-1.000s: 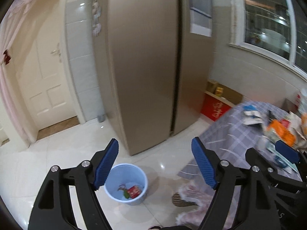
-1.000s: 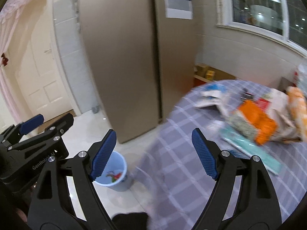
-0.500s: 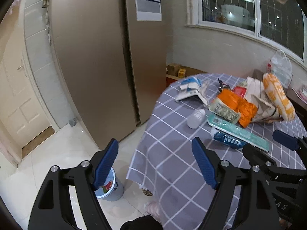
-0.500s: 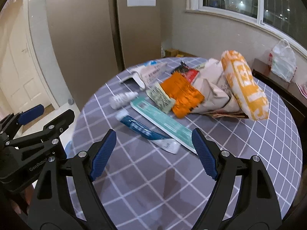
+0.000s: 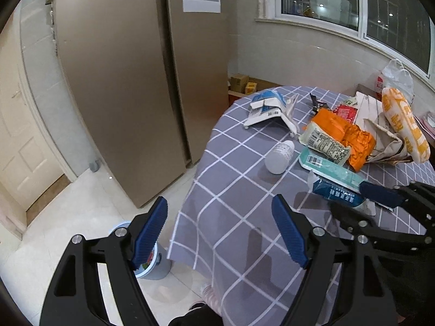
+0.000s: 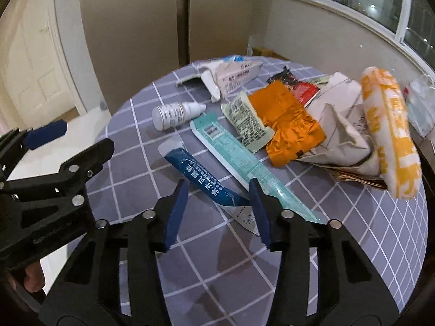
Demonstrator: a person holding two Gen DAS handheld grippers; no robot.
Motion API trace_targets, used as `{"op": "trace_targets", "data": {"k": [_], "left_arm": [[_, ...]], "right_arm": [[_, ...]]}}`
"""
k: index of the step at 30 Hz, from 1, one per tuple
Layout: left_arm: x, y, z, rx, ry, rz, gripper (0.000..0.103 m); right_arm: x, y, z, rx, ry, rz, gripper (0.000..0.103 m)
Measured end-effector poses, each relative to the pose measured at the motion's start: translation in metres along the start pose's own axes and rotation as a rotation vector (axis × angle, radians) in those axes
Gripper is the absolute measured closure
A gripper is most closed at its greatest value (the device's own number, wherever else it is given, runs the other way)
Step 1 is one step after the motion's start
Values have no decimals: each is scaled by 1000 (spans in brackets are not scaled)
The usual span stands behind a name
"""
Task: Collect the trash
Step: 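Grasp the blue toothpaste tube with the right tool while the left tool grasps the white bottle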
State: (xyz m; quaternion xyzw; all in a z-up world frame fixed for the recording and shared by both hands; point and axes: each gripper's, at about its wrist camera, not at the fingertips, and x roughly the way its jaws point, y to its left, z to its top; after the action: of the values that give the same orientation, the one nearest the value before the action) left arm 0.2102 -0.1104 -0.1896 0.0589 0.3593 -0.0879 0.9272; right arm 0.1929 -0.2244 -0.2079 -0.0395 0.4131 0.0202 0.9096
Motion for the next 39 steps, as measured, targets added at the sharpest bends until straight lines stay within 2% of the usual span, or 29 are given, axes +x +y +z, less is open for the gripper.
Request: {"op": "trace_targets", "data": {"k": [1, 2, 9, 16, 20, 23, 25, 29, 31, 32, 35, 39], "left_arm": [[2, -1, 0, 4, 4, -5, 26], [4, -2, 1, 8, 8, -14, 26], [15, -4, 6, 9, 20, -71, 26], [22, -17, 17, 26, -5, -127, 26], [30, -25, 27, 29, -12, -153, 26], [40, -29, 35, 36, -3, -159, 34], [48, -32, 38, 48, 27, -173, 44], [59, -37, 43, 74, 70, -175, 51], [64, -41, 44, 99, 93, -186, 67], [63, -43, 44, 116, 88, -179, 70], [61, -46, 44, 126, 77, -197, 71], [49, -38, 43, 88, 26, -201, 71]], "right_arm": [[1, 0, 1, -4, 3, 1, 63], [2, -1, 1, -7, 3, 2, 73], [0, -8, 2, 19, -15, 12, 87], [-19, -22, 2, 100, -85, 35, 88], [-15, -25, 7, 121, -88, 39, 88], [-12, -31, 10, 143, -91, 38, 88], [-9, -34, 12, 157, -92, 40, 88], [-2, -35, 17, 165, -92, 54, 88], [-1, -35, 19, 165, -92, 58, 88], [0, -35, 19, 164, -88, 62, 88], [1, -32, 21, 160, -91, 63, 88], [-1, -25, 21, 149, -94, 68, 88]]}}
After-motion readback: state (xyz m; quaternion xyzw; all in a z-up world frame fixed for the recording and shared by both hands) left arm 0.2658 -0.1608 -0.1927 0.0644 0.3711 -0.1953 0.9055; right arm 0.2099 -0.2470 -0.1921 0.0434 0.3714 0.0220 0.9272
